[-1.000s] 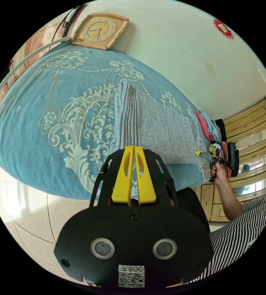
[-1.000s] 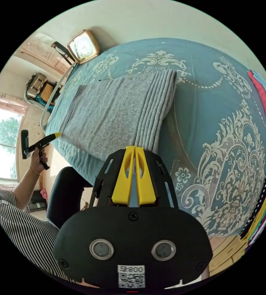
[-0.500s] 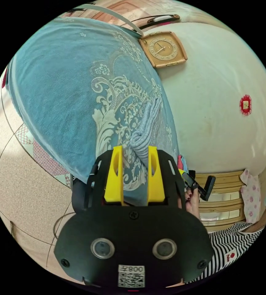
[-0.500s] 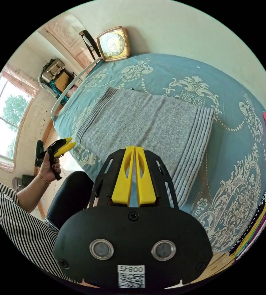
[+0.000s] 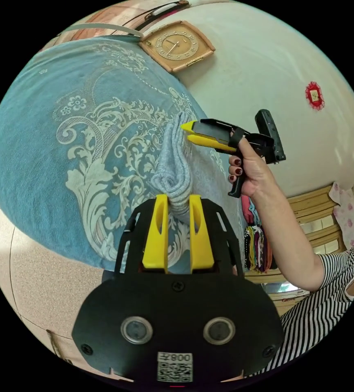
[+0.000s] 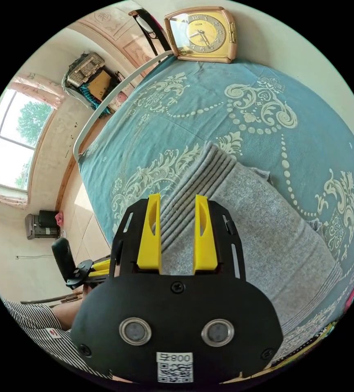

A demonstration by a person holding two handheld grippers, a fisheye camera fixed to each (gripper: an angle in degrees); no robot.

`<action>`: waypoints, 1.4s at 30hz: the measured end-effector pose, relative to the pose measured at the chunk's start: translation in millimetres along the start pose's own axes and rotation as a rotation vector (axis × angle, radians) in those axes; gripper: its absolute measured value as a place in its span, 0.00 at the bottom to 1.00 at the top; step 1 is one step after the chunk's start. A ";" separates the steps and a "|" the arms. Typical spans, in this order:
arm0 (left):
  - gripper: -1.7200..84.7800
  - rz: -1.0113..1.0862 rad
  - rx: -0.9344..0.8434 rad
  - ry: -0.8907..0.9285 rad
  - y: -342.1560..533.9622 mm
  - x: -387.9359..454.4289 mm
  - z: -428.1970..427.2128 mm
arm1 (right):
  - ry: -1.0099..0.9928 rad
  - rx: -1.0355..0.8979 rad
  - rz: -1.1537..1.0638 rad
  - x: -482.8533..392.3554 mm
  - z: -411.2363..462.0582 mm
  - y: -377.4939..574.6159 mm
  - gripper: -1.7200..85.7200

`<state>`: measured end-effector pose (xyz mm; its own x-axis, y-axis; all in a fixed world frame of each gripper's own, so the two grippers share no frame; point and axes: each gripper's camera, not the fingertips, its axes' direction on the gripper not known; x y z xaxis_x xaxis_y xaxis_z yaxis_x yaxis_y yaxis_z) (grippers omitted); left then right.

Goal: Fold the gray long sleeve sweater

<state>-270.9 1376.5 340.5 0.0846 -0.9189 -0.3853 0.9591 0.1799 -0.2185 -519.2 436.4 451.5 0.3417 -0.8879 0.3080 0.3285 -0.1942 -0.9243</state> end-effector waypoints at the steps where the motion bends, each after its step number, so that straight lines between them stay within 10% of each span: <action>1: 0.11 0.038 -0.001 -0.015 -0.4 15.4 -0.5 | 0.030 -0.046 -0.003 -6.6 16.0 -10.1 0.17; 18: 0.11 0.329 -0.045 -0.147 4.0 220.2 36.7 | 0.515 -0.160 -0.144 -56.4 75.5 -34.9 0.11; 42: 0.10 0.937 -0.226 0.004 86.2 621.5 181.8 | -0.258 0.261 0.247 315.1 -226.8 212.1 0.08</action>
<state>-86.5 757.1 245.1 0.7883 -0.3663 -0.4943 0.4277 0.9039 0.0122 -541.6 20.9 301.4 0.6357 -0.7546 0.1623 0.4100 0.1519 -0.8994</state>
